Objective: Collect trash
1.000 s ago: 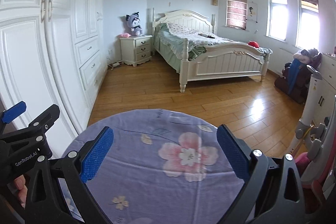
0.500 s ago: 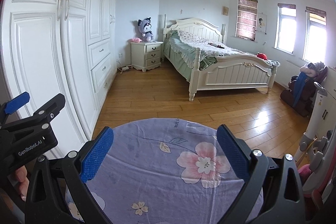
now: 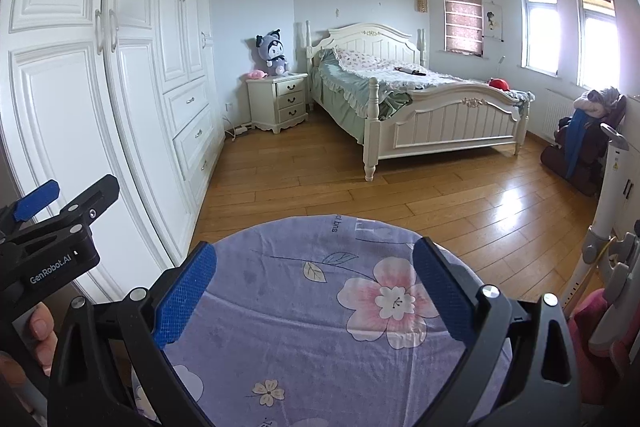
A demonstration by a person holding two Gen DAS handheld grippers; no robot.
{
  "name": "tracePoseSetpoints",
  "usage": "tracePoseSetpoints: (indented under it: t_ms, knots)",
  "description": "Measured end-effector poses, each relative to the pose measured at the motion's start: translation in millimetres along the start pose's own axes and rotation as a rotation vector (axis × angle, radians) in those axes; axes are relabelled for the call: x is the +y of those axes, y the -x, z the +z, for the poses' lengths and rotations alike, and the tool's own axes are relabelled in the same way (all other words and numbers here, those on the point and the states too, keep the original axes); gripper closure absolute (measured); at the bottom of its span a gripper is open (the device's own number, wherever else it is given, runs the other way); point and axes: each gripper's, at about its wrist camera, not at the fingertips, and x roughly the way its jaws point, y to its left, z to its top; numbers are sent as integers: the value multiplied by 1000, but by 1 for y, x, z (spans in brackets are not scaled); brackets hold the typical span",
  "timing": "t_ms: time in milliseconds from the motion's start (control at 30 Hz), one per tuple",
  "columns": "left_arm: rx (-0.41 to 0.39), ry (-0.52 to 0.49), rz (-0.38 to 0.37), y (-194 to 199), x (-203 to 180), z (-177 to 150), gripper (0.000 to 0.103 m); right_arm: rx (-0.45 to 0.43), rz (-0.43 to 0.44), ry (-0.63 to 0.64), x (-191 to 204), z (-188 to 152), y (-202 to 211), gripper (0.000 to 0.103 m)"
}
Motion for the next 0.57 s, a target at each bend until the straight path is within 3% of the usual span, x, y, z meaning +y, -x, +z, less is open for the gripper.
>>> tracePoseSetpoints:
  t_ms: [567]
  knots:
    - [5,8,-26,1,6,0,5,-12,15,-27,-2,0,6,6]
